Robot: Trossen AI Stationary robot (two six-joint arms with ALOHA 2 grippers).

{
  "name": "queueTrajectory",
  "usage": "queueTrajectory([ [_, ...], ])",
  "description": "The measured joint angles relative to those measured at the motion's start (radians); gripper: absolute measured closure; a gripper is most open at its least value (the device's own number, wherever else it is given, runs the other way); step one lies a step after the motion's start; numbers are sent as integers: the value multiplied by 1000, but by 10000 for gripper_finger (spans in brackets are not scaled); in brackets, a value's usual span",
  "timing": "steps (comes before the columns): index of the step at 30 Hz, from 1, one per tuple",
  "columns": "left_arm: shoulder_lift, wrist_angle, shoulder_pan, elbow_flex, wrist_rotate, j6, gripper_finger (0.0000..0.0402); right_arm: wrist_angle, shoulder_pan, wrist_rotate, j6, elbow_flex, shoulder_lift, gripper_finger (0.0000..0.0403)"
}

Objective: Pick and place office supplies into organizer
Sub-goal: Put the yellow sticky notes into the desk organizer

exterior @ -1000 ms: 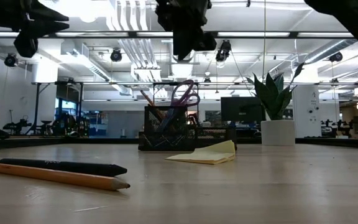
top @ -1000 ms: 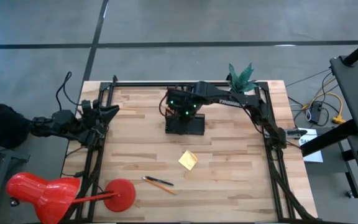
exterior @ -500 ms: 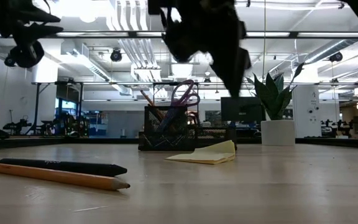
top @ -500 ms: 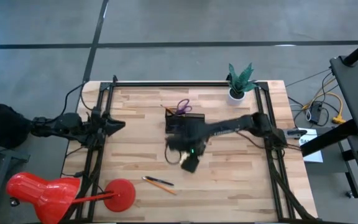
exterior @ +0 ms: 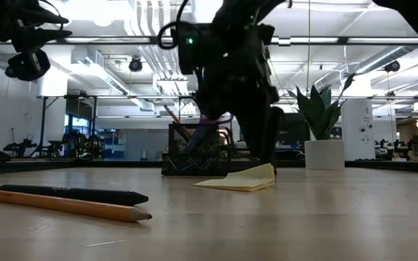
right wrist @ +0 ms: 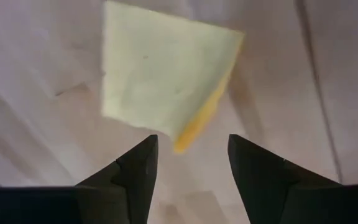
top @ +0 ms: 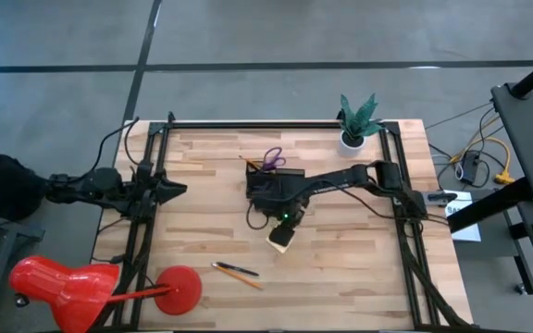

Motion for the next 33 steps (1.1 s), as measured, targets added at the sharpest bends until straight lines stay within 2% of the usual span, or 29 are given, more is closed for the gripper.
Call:
queueTrajectory([
  [4, 0, 2, 0, 0, -36, -2, 336, 46, -11, 48, 1, -50, 1, 218],
  [9, 0, 4, 0, 0, -78, -2, 336, 110, -11, 51, 13, -93, 1, 218],
  [19, 4, 8, 0, 0, -145, -2, 336, 139, 0, 48, 29, -77, 0, 224],
  [23, 4, 9, 0, 0, -161, -1, 336, 152, 5, 56, 48, -94, 5, 239],
  [29, 4, 8, 0, 0, -173, 1, 336, 153, 19, 126, 47, -101, 11, 271],
  [33, 4, 8, 0, 0, -177, 9, 336, 152, 22, 134, 26, -102, 11, 303],
])
